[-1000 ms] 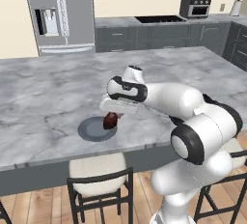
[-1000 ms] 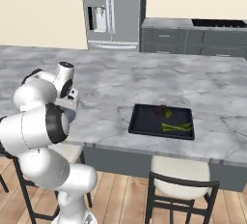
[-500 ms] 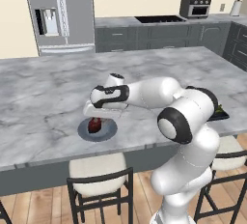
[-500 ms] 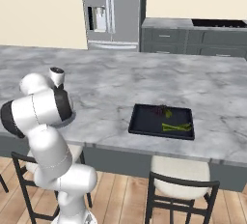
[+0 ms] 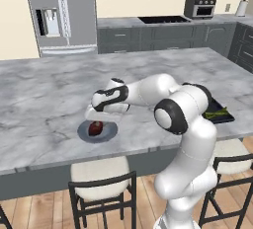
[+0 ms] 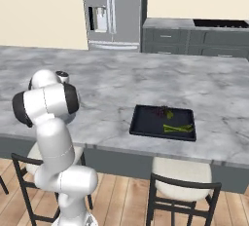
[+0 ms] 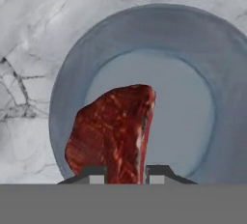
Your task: Create a steak meal by picking up the steak and asparagus from the tray and placing them on the plate. Leave the grapes on the tray.
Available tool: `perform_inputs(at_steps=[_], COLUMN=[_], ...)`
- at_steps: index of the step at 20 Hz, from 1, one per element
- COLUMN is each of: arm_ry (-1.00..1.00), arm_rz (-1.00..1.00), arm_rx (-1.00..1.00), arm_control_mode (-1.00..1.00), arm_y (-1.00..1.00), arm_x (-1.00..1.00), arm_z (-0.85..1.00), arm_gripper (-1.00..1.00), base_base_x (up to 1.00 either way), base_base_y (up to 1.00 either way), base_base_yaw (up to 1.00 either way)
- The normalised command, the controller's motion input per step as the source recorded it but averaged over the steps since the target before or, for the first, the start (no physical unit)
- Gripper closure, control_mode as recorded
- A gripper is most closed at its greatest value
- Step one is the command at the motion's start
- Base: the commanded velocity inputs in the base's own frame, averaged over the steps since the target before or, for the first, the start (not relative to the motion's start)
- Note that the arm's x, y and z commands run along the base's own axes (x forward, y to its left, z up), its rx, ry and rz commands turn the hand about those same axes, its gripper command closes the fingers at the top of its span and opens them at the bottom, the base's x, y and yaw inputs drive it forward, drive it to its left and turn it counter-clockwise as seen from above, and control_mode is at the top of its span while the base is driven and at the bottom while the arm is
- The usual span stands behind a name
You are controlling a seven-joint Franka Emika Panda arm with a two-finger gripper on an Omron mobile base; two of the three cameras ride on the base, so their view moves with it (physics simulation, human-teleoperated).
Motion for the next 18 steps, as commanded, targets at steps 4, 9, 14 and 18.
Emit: perform_inputs(at_steps=[4,9,14,18], arm_ry=[0.0,-0.07,-0.15,-0.09], arm_rz=[0.0,0.0,0.0,-0.02], arm_rx=[0.0,0.0,0.0,0.0], arm_control_mode=[-1.0,-1.0,-1.0,-1.0], arm_y=[0.02,0.0,-0.16,-0.79], arm_x=[0.02,-0.34,-0.45,-0.16], arm_z=[-0.07,0.33,0.41,0.39], arm_gripper=[-1.0,-1.0,-1.0,-1.0], base_base_x=[0.0,0.0,0.0,0.0], base_base_y=[0.0,0.0,0.0,0.0], base_base_yaw=[0.0,0.0,0.0,0.0])
